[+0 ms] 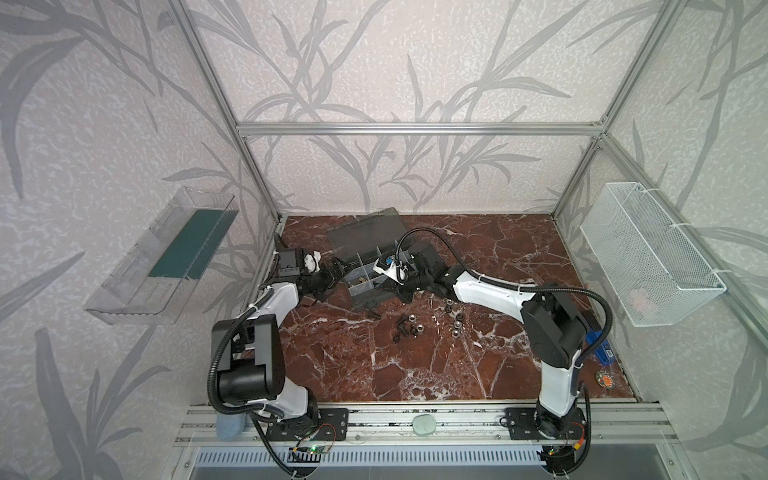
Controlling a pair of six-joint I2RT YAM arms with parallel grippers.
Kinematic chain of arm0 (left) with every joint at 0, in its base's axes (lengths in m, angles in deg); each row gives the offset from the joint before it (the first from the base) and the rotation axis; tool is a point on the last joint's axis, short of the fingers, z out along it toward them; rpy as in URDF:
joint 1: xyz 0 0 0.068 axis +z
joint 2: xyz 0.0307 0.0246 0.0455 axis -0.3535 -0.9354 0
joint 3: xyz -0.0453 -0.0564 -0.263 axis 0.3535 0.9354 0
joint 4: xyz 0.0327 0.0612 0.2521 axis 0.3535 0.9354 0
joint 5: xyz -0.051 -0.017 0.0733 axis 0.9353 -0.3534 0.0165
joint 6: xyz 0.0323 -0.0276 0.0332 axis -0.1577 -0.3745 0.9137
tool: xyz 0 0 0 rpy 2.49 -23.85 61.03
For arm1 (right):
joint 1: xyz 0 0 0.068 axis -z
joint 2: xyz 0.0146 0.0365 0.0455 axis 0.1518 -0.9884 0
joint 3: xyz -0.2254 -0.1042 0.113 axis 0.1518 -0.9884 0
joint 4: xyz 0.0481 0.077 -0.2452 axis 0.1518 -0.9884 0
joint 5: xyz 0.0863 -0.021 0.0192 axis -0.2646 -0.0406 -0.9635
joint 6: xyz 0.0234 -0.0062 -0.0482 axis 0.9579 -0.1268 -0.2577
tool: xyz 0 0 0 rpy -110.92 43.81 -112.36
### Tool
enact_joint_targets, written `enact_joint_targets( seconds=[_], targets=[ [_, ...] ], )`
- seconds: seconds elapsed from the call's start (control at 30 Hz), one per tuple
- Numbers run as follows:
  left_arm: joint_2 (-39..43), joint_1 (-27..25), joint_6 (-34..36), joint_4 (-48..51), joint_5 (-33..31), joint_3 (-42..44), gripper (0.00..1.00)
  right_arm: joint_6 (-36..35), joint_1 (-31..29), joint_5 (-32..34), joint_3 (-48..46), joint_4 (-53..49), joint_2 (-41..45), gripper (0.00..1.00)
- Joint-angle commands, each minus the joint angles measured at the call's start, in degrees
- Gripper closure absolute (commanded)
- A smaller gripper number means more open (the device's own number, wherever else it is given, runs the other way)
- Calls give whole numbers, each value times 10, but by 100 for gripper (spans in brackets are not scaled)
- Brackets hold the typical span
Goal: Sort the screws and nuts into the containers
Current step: 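Lift the black wing nut and carry it over the organizer box, then lower the black wing nut into the compartment and open the right gripper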
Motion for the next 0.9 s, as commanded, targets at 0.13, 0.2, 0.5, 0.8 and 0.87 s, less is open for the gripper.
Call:
enact_joint_targets(
  seconds=[0.13,0.2,0.5,0.8,0.87],
  targets=[
    [2,3,-1,-11,8,4,0,24,26,-26,38,4,-22,100],
    [2,3,-1,-12,9,4,1,31,33,-32,58,-7,-32,100],
    [4,3,-3,-18,13,7,1,57,36,33,146,-38,-95,100],
    [6,4,-3,-21,15,10,0,76,36,74,215,-76,-164,100],
    [8,4,-3,-20,15,9,1,76,36,79,218,-80,-170,100]
  ],
)
